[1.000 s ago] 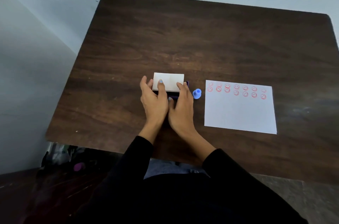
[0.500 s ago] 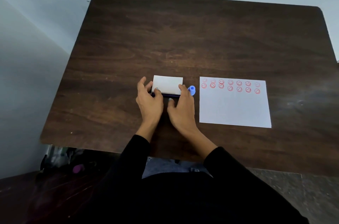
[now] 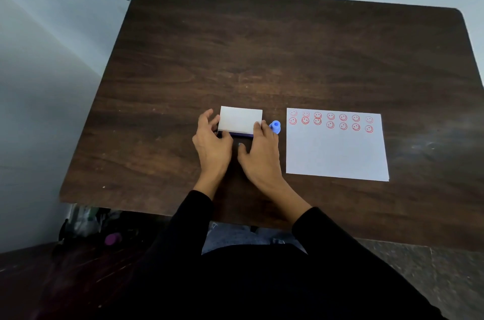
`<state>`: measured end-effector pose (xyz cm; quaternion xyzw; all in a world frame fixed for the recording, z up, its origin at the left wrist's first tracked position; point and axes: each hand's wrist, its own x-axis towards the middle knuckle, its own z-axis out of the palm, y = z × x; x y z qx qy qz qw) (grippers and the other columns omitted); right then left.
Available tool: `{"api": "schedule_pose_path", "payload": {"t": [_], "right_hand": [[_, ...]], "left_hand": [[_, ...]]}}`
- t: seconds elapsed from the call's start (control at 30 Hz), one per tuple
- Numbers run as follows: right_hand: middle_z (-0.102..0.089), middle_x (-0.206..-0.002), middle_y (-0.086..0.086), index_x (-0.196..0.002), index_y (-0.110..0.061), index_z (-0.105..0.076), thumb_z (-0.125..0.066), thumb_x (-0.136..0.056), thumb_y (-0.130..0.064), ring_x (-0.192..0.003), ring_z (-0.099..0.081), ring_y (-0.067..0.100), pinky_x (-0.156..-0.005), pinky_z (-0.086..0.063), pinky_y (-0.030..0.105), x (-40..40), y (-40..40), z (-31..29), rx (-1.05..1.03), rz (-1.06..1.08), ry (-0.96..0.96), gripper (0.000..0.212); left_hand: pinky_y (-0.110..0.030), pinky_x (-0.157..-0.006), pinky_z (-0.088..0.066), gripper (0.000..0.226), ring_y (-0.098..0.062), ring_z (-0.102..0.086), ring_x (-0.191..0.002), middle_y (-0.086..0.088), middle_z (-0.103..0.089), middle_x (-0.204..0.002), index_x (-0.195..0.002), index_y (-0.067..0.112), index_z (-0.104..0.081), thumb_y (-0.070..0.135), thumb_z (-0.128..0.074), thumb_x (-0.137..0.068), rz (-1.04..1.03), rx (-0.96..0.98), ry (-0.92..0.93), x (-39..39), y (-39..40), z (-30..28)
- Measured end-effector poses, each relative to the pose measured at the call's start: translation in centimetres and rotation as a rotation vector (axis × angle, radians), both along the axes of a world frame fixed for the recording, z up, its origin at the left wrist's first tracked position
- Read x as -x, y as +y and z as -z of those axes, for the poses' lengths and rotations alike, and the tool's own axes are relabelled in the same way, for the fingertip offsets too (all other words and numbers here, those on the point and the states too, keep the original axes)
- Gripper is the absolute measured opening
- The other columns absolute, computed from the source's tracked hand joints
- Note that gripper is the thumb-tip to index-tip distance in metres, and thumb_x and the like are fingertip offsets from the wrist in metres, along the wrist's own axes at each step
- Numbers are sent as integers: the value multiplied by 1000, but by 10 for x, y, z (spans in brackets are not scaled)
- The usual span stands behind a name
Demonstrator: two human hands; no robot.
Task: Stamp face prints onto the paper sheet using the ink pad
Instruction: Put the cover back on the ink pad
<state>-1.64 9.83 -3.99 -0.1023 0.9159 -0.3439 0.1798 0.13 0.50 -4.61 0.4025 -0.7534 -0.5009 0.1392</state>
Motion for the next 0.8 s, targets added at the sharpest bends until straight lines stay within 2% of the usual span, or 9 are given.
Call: {"api": "schedule_pose_path", "payload": {"t": [0.1,0.23,0.37,0.47,0.53,0.6,0.7,0.8], "right_hand": [[-20,-152,19,-140,2,-24,-52,-88,-18,-142,-12,31,-113,-23,35,0,0,-1,-27,-20,18,62],[-15,-153,21,-141,3,-19,-54,-88,-19,-143,-6,33,-113,-25,38,-1,-2,-1,-82,-53,13,68],[-12,-154,20,-141,0,-19,-54,-88,-19,-143,-8,34,-112,-27,41,-3,-1,-4,-105,-59,14,66],[-26,-151,16,-137,-7,-31,-52,-88,-17,-137,-26,32,-105,-37,42,-4,0,-11,-67,-8,131,55],[-41,-140,13,-130,-10,-43,-54,-84,-11,-126,-39,29,-100,-41,40,0,3,-16,14,64,287,48],[-47,-132,10,-125,-11,-48,-55,-79,-5,-119,-44,26,-97,-42,39,8,10,-19,61,134,382,47],[-47,-132,8,-124,-13,-49,-57,-78,-3,-118,-44,25,-94,-44,38,22,27,-13,57,199,328,47],[-55,-130,6,-121,-13,-53,-58,-87,-10,-119,-46,23,-93,-43,33,30,43,1,22,154,245,35]], "left_hand": [[-32,-101,-48,55,-15,-59,-116,-12,-64,-124,-131,9,-47,-5,-57,-79,30,24,-9,0,1,-1],[-38,-99,-50,48,-18,-61,-112,-12,-64,-122,-126,6,-53,-5,-56,-79,80,70,-24,1,0,-2],[-35,-98,-50,53,-18,-62,-109,-10,-63,-124,-128,7,-51,-3,-60,-77,87,68,-41,0,1,-4],[-36,-98,-49,58,-19,-62,-107,-8,-62,-126,-130,8,-49,-1,-63,-74,101,57,-41,0,2,-5],[-36,-98,-49,61,-20,-60,-111,-8,-61,-126,-130,9,-49,-1,-67,-72,113,48,-51,1,1,-4],[-37,-100,-48,63,-22,-56,-116,-7,-61,-126,-130,10,-49,0,-69,-70,125,53,-69,1,1,-3],[-40,-101,-47,63,-23,-55,-116,-6,-61,-125,-128,12,-50,0,-69,-69,129,63,-70,0,2,-1],[-40,-100,-47,63,-22,-55,-116,-5,-62,-124,-128,13,-50,2,-70,-70,121,69,-74,1,3,0]]}}
